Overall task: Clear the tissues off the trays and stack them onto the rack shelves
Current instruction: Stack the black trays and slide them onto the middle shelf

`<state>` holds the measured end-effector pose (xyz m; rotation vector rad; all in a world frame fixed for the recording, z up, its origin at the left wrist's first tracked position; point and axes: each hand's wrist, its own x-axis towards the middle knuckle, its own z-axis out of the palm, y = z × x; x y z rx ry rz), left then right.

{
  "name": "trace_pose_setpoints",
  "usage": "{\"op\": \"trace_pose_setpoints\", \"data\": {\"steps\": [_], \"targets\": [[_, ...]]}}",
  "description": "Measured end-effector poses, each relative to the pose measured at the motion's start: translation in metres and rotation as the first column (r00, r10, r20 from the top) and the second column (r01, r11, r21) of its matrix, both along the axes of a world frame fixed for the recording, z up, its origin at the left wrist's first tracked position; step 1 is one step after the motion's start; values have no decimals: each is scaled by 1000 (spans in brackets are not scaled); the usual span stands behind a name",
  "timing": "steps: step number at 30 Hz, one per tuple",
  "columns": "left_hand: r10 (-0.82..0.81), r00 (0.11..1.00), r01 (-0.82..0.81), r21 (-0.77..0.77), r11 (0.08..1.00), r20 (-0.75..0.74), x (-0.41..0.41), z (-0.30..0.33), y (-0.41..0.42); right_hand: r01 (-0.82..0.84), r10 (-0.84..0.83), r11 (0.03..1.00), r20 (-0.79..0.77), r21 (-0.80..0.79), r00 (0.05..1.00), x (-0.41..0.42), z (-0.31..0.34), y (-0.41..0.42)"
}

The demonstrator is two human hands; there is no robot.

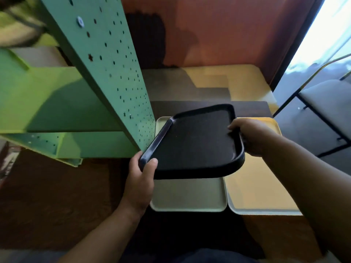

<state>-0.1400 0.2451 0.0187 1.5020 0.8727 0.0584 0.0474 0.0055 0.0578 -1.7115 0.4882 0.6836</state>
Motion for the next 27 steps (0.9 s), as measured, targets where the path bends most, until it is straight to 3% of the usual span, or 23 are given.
{"op": "trace_pose_setpoints", "data": {"steps": [8,14,18,23,27], "targets": [[-248,955,201,266,943,161,-31,99,-27,-91,112,973,-90,212,990,-33,52,-41],[-256,952,132,530,838,167,-41,153,-46,-114,118,895,17,431,993,-58,88,-65],[-225,960,67,642,764,168,-49,187,-58,-47,27,904,51,426,998,-69,118,-74],[-202,971,65,666,743,130,-65,245,-67,-238,198,867,135,439,971,-86,165,-93],[-291,946,110,710,696,139,-73,279,-43,-348,263,852,257,392,930,-109,203,-101]]}}
